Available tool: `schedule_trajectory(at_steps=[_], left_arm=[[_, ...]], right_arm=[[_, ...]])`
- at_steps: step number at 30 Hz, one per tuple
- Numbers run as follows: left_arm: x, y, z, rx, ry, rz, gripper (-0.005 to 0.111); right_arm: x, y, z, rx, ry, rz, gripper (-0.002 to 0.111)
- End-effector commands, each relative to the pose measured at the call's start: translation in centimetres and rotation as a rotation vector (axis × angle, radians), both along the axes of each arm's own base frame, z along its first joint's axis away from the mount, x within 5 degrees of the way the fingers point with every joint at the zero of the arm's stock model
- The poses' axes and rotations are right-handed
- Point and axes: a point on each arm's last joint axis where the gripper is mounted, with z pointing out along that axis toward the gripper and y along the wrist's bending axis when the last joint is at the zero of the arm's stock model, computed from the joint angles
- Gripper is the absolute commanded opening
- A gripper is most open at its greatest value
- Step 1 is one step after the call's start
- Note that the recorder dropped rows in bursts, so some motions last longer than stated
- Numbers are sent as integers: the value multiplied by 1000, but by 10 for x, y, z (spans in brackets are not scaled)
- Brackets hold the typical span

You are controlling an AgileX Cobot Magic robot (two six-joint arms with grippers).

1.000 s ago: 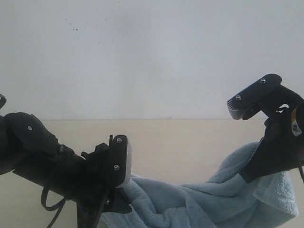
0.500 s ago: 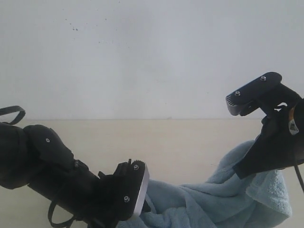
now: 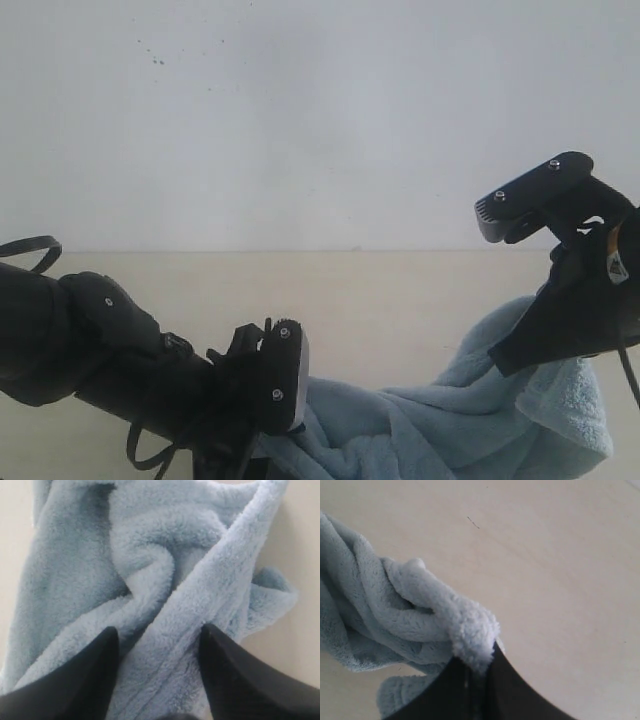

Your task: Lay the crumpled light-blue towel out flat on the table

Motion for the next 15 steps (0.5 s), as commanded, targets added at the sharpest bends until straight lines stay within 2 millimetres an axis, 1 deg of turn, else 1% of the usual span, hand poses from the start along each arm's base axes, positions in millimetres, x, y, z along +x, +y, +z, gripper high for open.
schedule_trajectory(at_steps=[1,7,10,15], left_arm=[[0,-3,1,-34,39,68,47],[-9,-3,-1,-16,91,-34,47],[-11,-4,-1,-22,118,-31,47],[-11,-3,-1,-8,114,-40,47]], right_arm=[[0,0,1,1,-1,0,0],[-1,-1,1,-4,7,-8,0],[-1,-1,1,-4,7,-8,0],[-1,-1,1,0,12,-9,0]])
